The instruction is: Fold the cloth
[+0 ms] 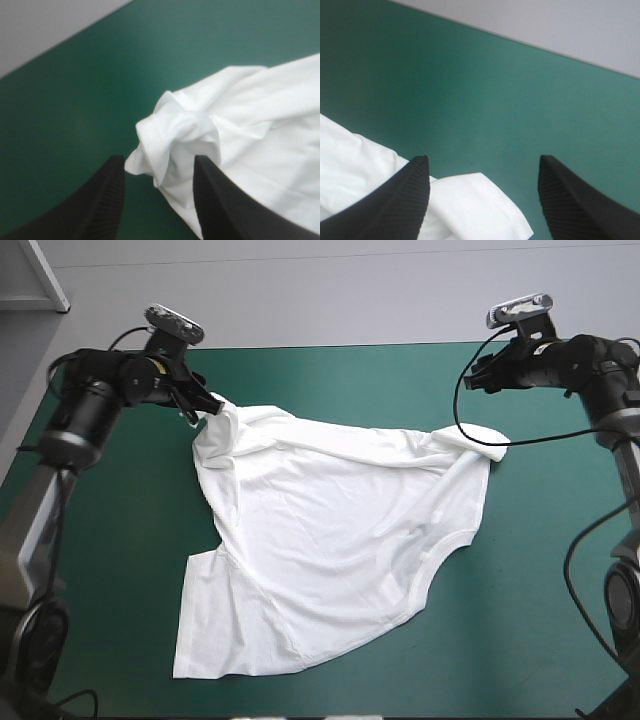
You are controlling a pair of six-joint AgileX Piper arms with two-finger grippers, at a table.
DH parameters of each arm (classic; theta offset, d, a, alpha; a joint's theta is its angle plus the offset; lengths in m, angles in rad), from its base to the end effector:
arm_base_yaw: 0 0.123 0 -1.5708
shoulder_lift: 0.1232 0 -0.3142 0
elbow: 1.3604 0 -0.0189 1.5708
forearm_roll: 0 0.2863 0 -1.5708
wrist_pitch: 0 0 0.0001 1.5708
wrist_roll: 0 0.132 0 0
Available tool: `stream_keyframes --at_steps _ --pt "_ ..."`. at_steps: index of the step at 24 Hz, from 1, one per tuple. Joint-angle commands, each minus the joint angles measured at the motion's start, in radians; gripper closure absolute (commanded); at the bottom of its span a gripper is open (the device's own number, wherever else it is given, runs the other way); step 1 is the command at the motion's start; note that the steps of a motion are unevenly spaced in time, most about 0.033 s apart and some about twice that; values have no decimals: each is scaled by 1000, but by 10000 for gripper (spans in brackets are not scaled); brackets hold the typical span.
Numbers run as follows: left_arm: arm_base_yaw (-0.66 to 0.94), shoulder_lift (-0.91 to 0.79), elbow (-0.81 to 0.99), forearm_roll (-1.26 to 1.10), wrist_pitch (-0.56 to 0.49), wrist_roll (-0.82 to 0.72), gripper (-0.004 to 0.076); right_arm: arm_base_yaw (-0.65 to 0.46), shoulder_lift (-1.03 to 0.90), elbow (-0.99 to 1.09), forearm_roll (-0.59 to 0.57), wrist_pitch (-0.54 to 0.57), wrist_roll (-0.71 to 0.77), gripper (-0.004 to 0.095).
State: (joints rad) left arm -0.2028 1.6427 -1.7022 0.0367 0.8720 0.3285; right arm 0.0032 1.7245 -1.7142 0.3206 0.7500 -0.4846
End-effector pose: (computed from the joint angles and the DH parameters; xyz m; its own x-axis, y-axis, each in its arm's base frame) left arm 0.4318 -0.0850 0.4042 -0.5473 0.4645 -0.6962 0.3937 0.8770 0.2756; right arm 0.4726 0.0299 0.3883 -0.5421 -0.2398 -0.8053 -0.3162 0.9462 -0.0689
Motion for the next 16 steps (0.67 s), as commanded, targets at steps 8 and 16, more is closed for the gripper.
stream_keyframes --at_steps 8,16 --pt "-95 -539 349 -362 298 130 391 -9 -339 -38 77 299 71 346" --pt "-318 -707 692 -401 356 94 391 -9 -398 -38 77 374 90 386"
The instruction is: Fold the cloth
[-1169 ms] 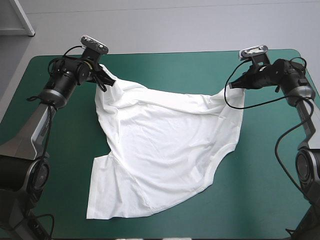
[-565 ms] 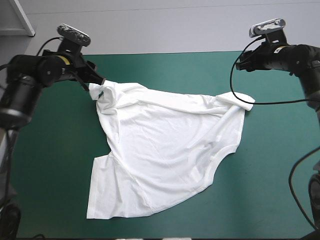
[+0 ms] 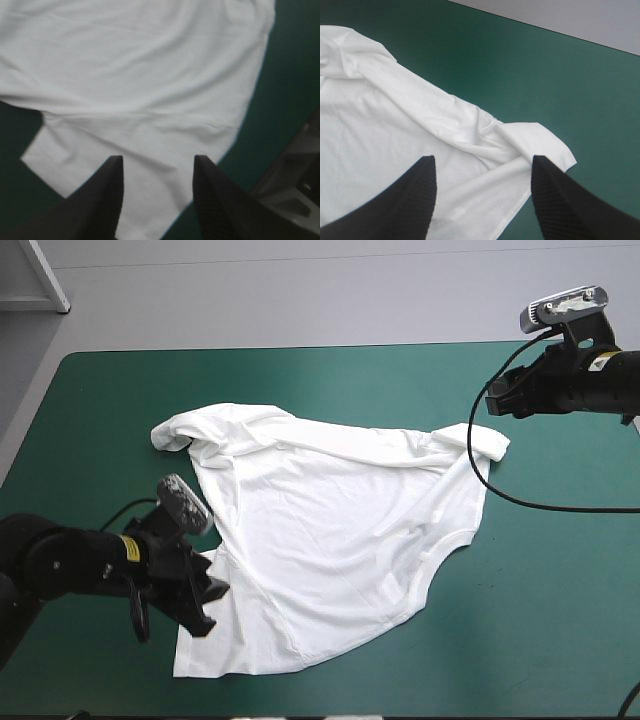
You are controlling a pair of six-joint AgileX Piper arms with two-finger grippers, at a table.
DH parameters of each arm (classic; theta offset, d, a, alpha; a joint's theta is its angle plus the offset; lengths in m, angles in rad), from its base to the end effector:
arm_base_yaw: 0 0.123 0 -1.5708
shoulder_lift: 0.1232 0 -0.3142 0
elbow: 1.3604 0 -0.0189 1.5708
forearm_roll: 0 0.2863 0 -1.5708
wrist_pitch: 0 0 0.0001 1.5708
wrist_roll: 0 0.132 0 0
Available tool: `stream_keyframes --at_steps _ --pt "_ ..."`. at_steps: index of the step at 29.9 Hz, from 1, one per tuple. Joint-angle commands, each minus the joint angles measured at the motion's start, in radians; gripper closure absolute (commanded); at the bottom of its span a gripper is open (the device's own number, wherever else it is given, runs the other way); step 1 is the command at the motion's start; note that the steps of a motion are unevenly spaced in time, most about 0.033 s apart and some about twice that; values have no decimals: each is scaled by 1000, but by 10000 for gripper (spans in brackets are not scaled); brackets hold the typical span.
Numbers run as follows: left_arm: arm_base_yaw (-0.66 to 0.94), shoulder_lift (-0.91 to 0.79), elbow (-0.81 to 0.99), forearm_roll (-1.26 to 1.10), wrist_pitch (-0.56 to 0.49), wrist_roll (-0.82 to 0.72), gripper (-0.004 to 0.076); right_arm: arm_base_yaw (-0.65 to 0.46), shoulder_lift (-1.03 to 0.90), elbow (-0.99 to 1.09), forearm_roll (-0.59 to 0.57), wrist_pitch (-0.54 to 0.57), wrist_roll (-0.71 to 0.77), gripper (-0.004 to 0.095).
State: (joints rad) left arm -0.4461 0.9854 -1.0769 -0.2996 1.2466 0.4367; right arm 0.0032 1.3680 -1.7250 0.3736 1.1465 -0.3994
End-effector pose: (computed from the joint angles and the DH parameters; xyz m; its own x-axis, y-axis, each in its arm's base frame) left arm 0.1652 -0.1200 0.3635 -0.5607 0.6217 -0.5469 0.7689 0.6361 -0.0652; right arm 0.3224 0.0450 0.4985 -0.5447 -0.2254 -0.8078 -0.4034 0.9149 0.0167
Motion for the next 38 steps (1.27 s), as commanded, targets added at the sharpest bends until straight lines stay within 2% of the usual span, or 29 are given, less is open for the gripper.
stream_keyframes --at_steps 1,4,7,12,16,21,30,38 --pt "-112 -59 107 -81 -11 -14 391 -9 -44 -27 24 -14 4 385" --pt "-249 -66 209 -99 -14 -10 391 -9 -46 -27 24 -4 4 386" --pt "-391 -59 272 7 -55 -15 372 -9 -50 -27 28 0 4 386" --pt "-540 -30 324 300 -103 -203 333 -9 -50 -27 44 4 4 386" --pt "-546 22 328 325 -130 -299 333 -9 -50 -27 54 2 4 386" --pt "-546 106 328 208 -197 -237 334 -9 -50 -27 54 -2 0 387" --pt "-546 244 333 261 -270 -217 334 -9 -50 -27 54 -2 -3 388" --pt "-546 359 447 300 -342 -240 335 -9 -50 -27 54 2 -14 394"
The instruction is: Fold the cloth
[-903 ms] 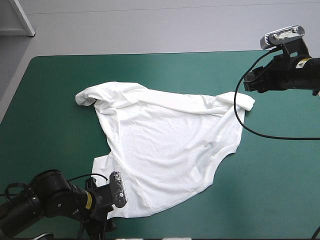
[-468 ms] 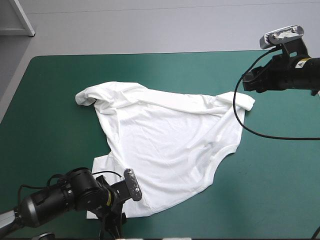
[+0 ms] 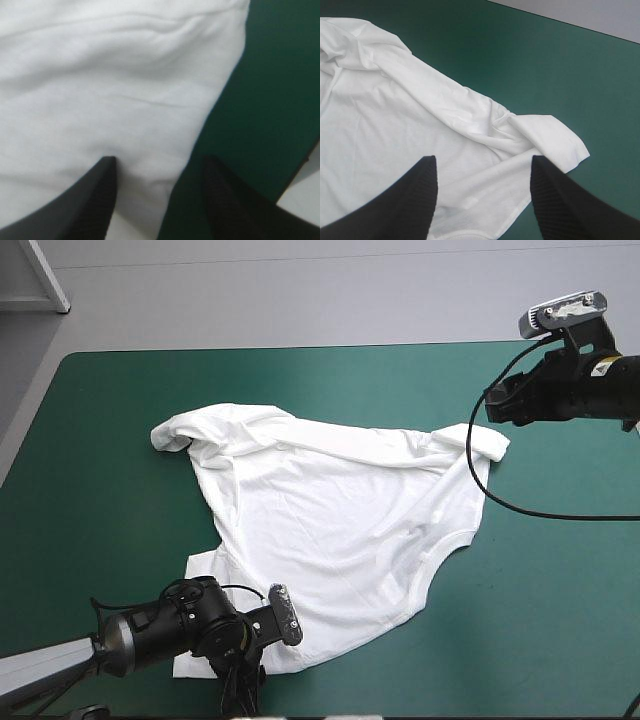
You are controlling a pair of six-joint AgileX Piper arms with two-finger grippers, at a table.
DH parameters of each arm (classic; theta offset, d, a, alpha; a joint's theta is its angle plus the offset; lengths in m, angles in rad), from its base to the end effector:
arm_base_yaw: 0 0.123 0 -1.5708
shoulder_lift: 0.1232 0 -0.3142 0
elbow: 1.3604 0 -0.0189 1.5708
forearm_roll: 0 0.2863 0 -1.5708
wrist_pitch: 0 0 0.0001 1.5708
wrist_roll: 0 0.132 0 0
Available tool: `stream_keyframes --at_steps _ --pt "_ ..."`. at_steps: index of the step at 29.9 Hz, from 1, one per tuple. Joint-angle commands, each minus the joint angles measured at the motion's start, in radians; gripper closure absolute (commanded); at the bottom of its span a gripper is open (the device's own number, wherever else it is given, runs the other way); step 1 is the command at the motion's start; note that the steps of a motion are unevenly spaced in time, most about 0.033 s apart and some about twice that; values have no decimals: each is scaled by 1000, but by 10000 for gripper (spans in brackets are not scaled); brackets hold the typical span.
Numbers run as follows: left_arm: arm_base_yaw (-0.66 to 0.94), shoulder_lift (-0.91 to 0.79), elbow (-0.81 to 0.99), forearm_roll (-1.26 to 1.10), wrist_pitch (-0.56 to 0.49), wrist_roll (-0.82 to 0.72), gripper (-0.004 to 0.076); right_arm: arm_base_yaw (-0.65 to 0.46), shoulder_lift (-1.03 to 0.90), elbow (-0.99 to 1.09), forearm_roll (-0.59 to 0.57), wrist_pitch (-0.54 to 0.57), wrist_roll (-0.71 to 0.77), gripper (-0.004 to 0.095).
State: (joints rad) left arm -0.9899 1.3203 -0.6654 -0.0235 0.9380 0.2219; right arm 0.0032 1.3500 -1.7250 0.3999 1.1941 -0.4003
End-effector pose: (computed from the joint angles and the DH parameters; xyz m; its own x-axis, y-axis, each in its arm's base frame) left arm 0.1187 -0.1854 0.1649 -0.3631 0.9293 -0.0677 0.9316 0.3636 -0.0050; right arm 0.3109 0.0488 0.5007 -0.5590 -0.2288 -0.7970 -0.4282 0.9027 0.0411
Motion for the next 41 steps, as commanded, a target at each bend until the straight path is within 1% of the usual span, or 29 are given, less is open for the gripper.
stream_keyframes --at_steps 1,2,4,6,7,9,14,16,20,22,24,27,29,31,33,38,41 --pt "-3 24 40 41 -33 -38 342 -9 -32 -27 27 -48 -13 394" --pt "-3 24 42 66 -33 -58 360 -9 -32 -27 25 -52 -13 394" --pt "-3 22 43 164 -17 -151 477 -9 -32 -27 25 -55 -13 394" --pt "-3 22 43 269 -8 -247 664 -9 -32 -27 27 -52 -13 395" --pt "-3 22 43 309 -12 -277 700 -9 -32 -27 27 -49 -13 395" --pt "0 22 34 344 -26 -317 704 -9 -32 -27 27 -44 -13 395" --pt "0 22 -2 337 -80 -350 705 -9 -32 -27 22 -16 -7 399" --pt "6 22 -25 334 -98 -358 705 -9 -32 -23 -1 -16 5 399" --pt "91 22 -100 311 -140 -358 705 -9 -32 18 -109 -16 40 399" --pt "180 22 -144 225 -166 -281 705 -9 -32 73 -157 -22 54 399" --pt "271 22 -181 110 -186 -178 705 -9 -32 145 -166 -58 57 399" --pt "386 22 -228 -43 -187 -30 705 -9 -32 252 -162 -109 64 399" --pt "438 22 -244 -86 -185 33 705 -9 -32 325 -155 -175 69 399" --pt "473 22 -249 -81 -185 55 705 -9 -27 403 -155 -278 72 399" --pt "491 22 -249 -66 -183 62 705 -9 -10 463 -157 -354 72 399" --pt "507 23 -249 -56 -191 80 705 -9 106 499 -97 -417 28 399" --pt "507 25 -249 -74 -188 92 705 -9 193 476 -112 -476 18 399"
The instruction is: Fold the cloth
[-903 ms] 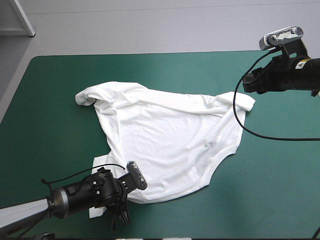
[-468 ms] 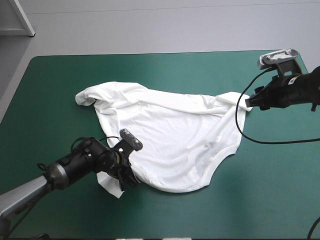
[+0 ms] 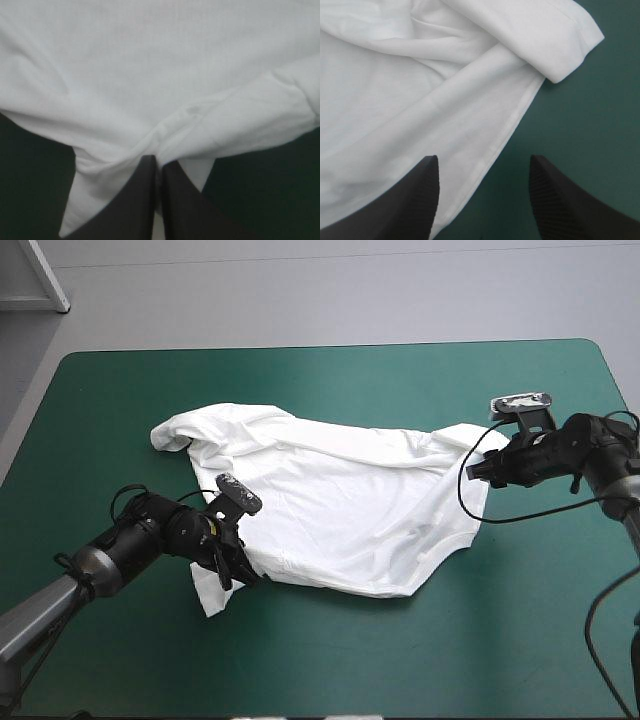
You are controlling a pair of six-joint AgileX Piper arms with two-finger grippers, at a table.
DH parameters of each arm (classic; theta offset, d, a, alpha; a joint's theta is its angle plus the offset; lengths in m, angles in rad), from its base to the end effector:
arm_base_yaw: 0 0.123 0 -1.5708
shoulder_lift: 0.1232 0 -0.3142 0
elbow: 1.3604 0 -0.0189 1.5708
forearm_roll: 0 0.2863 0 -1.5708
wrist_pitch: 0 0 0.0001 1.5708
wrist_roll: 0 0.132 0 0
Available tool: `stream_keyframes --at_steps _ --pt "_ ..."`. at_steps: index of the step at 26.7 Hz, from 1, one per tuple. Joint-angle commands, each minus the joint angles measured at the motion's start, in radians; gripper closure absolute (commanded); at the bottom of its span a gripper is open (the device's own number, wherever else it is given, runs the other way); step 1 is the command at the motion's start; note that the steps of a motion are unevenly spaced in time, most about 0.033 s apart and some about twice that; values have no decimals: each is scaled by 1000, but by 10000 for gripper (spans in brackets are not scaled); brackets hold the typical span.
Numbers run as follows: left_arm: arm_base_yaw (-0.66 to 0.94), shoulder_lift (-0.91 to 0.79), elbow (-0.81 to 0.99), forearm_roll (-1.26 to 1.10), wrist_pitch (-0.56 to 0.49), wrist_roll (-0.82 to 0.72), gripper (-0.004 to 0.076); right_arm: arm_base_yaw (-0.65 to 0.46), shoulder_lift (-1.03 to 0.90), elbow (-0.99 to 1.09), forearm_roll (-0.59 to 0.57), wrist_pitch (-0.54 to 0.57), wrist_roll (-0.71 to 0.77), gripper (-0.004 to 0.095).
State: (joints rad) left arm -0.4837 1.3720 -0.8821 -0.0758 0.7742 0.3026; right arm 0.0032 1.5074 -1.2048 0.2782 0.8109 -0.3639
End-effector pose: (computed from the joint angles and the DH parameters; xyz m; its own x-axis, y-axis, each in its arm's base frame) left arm 0.2603 -0.1447 0.2198 -0.6733 0.6310 -0.3853 0.6685 0.7422 0.0473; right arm 0.3715 0.0275 0.2845 -0.8144 -0.1681 -0.5554 -0.2507 0.9651 0.0756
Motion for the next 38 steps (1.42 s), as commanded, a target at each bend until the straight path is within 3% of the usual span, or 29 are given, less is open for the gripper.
stream_keyframes --at_steps 1,21,24,26,27,34,38 --pt "1 -27 -32 -22 -21 12 705 -9 65 -56 8 -107 -21 393" --pt "1 -27 -32 -22 1 12 705 -9 424 -303 -129 -200 -42 389" --pt "1 -27 -32 -22 8 12 705 -9 477 -329 -151 -185 -30 530" --pt "1 -29 -32 -22 4 12 705 -9 478 -336 -148 -167 -27 721" --pt "1 -30 -32 -22 3 12 705 -9 469 -338 -141 -154 -35 925" --pt "1 -31 -57 -33 -20 10 705 -7 326 -338 -70 -62 -63 916" --pt "1 -33 -142 -21 -14 0 705 -7 189 -338 54 17 -120 915"
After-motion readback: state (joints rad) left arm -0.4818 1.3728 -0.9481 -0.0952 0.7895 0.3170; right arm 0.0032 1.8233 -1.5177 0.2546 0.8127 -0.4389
